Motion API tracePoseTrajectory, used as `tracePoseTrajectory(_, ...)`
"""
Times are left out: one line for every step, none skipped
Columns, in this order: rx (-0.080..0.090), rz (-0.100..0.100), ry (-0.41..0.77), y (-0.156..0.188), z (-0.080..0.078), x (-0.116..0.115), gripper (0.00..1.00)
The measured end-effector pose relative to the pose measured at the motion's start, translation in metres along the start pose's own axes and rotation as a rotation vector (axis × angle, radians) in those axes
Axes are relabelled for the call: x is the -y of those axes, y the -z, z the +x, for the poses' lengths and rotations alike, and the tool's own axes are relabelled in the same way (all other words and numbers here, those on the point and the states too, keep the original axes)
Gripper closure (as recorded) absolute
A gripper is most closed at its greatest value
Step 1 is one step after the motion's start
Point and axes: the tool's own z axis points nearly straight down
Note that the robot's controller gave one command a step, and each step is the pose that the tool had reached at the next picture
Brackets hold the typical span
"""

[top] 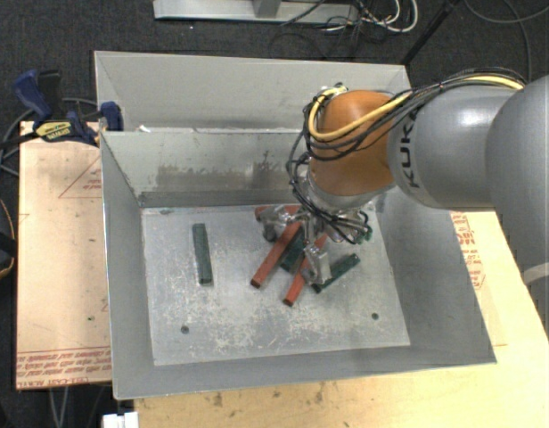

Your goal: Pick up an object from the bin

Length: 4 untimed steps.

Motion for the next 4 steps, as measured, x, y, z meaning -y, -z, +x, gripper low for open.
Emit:
tracePoseTrajectory(0.008,0.004,0.096,0.033,-0.001,-0.015,0.0)
tracePoseTrajectory(0.008,0.005,0.159,0.035,-0.018,-0.008,0.0)
tracePoseTrajectory(0.002,0.002,0.075,0.002,-0.007,-0.002,0.0)
tracePoseTrajectory(0.006,0.003,0.073,0.003,-0.009,-0.002,0.0)
